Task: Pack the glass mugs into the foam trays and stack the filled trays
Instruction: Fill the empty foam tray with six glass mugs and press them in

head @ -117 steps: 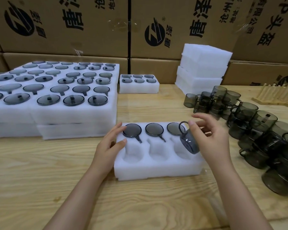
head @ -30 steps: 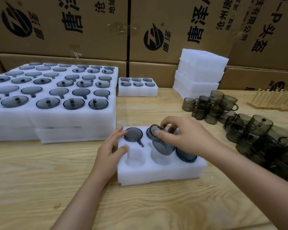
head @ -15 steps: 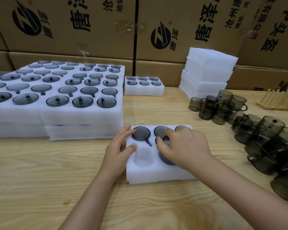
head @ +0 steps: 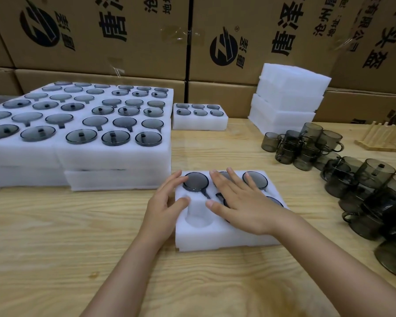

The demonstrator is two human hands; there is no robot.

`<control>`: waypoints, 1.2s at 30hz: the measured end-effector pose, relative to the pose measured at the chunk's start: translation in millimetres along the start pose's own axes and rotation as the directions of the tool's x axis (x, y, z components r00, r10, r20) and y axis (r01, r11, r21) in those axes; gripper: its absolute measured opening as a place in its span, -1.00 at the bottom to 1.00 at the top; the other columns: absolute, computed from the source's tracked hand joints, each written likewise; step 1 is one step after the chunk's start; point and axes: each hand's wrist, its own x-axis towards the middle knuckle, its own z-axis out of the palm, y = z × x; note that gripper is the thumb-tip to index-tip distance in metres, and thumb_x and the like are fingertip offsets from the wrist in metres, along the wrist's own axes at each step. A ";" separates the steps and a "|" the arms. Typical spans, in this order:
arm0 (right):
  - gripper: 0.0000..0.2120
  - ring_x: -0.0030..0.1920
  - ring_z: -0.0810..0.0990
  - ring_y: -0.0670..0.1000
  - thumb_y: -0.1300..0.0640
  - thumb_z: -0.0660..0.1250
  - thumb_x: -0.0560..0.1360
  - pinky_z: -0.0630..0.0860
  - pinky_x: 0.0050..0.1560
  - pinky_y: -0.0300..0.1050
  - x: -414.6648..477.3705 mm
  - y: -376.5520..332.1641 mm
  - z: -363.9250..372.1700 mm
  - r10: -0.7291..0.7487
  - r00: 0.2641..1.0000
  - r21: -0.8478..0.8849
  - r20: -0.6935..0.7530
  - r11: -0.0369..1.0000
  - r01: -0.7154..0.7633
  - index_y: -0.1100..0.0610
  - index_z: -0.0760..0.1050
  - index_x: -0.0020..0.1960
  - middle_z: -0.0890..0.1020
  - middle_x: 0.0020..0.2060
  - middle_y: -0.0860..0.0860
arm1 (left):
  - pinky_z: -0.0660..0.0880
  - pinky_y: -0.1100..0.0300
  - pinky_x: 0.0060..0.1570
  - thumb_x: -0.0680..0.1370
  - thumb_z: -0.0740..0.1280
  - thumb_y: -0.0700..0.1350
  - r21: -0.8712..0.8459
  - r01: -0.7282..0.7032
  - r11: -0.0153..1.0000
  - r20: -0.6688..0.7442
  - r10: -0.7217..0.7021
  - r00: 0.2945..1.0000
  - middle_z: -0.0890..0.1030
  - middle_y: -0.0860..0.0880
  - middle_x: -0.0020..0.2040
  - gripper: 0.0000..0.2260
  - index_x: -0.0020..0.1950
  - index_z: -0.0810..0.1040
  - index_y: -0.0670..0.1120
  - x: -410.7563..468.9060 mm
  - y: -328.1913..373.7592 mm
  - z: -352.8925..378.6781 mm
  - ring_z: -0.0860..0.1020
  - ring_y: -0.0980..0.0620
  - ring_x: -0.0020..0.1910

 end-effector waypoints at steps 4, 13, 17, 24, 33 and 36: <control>-0.20 0.41 -0.49 -0.17 -0.44 -0.32 0.37 -0.44 0.42 0.08 1.3 -0.5 9.5 -0.004 1.000 -0.130 -0.008 0.991 0.003 -0.08 -0.42 0.48 -0.35 0.44 -0.28 | 0.34 0.47 0.17 0.50 0.30 -0.38 0.030 -0.003 1.000 0.003 0.003 1.000 0.40 0.16 0.41 -0.57 0.21 0.54 0.09 -1.5 5.0 1.7 0.34 0.28 0.37; -0.55 0.35 -0.23 -0.50 0.00 -0.18 0.66 -0.34 0.36 -0.42 0.9 5.1 9.4 0.029 0.989 0.428 -0.147 0.903 0.037 -0.03 -0.07 0.54 -0.03 0.51 -0.20 | 0.14 0.28 0.42 0.56 0.06 0.05 0.485 -0.378 0.788 0.326 0.238 0.915 0.44 0.12 0.39 -0.55 0.35 0.50 -0.04 -21.9 63.3 19.4 0.33 0.22 0.40; -0.53 0.45 -0.31 -0.28 -0.03 -0.19 0.65 -0.43 0.39 -0.19 2.7 3.6 11.4 0.137 0.973 0.261 -0.185 0.961 -0.086 -0.02 -0.08 0.54 -0.01 0.52 -0.20 | -0.02 0.22 0.50 0.54 -0.23 0.13 0.725 -0.515 0.457 0.511 0.143 0.847 0.27 0.01 0.52 -0.37 0.50 0.28 -0.04 -40.7 59.0 44.9 0.18 0.11 0.50; -0.42 0.47 -0.35 -0.15 -0.22 -0.25 0.57 -0.41 0.43 0.11 4.0 2.7 2.6 0.101 0.995 0.156 -0.022 0.983 -0.096 -0.07 -0.09 0.54 -0.13 0.52 -0.19 | 0.52 -0.05 0.16 0.49 0.14 0.12 0.817 -0.556 0.155 0.508 0.264 0.820 0.65 -0.14 0.13 -0.51 0.14 0.64 -0.19 -50.6 44.1 49.6 0.59 -0.07 0.19; -0.79 -0.12 0.64 -0.01 0.14 0.13 0.62 0.54 -0.06 -0.14 23.6 83.4 -46.5 0.406 0.806 0.807 -0.430 0.573 0.142 0.09 0.54 0.10 0.66 0.04 0.06 | 0.57 -0.07 0.04 0.51 0.21 0.15 0.823 -0.558 0.108 0.425 0.536 0.730 0.61 -0.10 0.23 -0.57 0.22 0.62 -0.06 -42.1 21.1 51.4 0.62 -0.06 0.13; -0.68 -0.13 0.58 0.06 0.17 0.20 0.58 0.55 -0.03 0.04 50.8 144.2 -54.6 0.547 0.727 0.623 -0.414 0.753 -0.211 0.14 0.41 0.33 0.58 0.11 0.09 | 0.51 -0.08 0.14 0.55 0.21 0.17 0.839 -0.535 0.104 0.373 0.606 0.703 0.60 -0.07 0.25 -0.53 0.33 0.48 -0.09 -35.4 22.5 49.5 0.60 -0.03 0.17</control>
